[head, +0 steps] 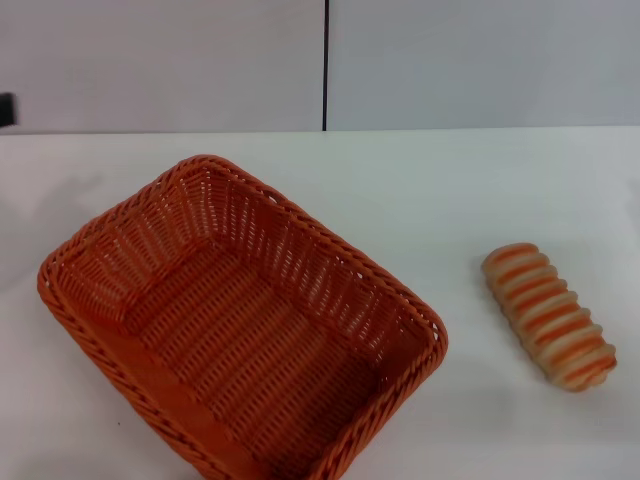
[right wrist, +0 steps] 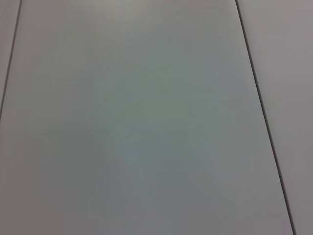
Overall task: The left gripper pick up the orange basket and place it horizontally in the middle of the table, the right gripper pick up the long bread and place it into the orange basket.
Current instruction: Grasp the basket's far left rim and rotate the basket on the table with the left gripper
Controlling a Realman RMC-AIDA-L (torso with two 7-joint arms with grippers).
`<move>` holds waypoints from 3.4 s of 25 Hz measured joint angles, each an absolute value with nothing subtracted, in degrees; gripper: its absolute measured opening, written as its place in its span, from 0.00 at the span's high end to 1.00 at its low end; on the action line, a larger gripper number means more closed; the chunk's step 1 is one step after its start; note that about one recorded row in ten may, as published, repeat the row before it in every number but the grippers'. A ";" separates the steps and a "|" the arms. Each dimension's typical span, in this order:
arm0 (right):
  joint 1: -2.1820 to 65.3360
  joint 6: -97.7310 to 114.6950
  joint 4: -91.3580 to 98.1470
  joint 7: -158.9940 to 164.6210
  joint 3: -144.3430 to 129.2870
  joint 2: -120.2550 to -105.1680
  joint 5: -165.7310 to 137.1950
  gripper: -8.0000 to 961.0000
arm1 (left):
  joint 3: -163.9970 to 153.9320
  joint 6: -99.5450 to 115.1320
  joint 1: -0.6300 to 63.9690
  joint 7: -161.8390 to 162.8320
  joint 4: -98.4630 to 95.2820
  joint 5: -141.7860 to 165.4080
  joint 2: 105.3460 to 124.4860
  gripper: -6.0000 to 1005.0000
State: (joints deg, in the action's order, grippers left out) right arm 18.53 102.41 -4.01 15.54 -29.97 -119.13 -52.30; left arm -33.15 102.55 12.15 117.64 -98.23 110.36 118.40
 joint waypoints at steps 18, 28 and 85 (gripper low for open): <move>18.78 101.20 -3.25 15.46 -29.88 -119.02 -52.07 0.34 | -65.41 101.46 27.78 138.20 -103.84 149.83 118.85 0.19; 19.61 98.67 -2.99 15.46 -30.30 -119.00 -52.34 0.34 | -76.28 96.26 29.21 143.95 -97.42 155.43 119.11 0.19; 19.61 93.68 -2.54 15.46 -29.81 -119.09 -52.03 0.34 | -87.46 87.04 34.33 144.41 -82.04 161.20 119.09 0.71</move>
State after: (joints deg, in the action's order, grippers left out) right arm 19.61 93.68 -2.54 15.46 -29.81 -119.09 -52.03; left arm -87.46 87.04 34.33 144.41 -82.04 161.20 119.09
